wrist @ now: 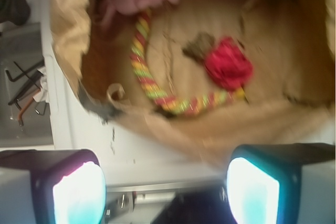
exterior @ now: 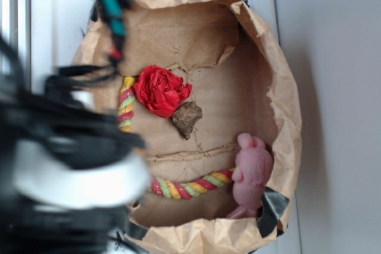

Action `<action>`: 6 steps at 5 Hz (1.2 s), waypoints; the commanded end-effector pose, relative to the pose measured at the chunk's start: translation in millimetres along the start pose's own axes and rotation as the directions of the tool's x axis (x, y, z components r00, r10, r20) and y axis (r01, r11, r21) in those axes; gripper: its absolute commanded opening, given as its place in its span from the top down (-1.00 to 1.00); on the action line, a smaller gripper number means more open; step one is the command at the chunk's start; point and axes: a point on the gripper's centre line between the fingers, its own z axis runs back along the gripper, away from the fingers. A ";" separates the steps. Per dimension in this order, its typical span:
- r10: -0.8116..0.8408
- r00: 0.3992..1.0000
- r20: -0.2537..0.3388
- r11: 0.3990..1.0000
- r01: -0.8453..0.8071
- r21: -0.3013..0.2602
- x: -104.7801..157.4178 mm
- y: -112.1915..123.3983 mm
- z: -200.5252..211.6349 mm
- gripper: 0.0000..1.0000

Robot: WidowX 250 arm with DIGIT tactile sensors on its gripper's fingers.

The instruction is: Grab the multicolored rope.

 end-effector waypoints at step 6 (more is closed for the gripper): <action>-0.057 0.997 0.051 0.995 0.053 0.089 57.9 22.0 -80.7 -1.00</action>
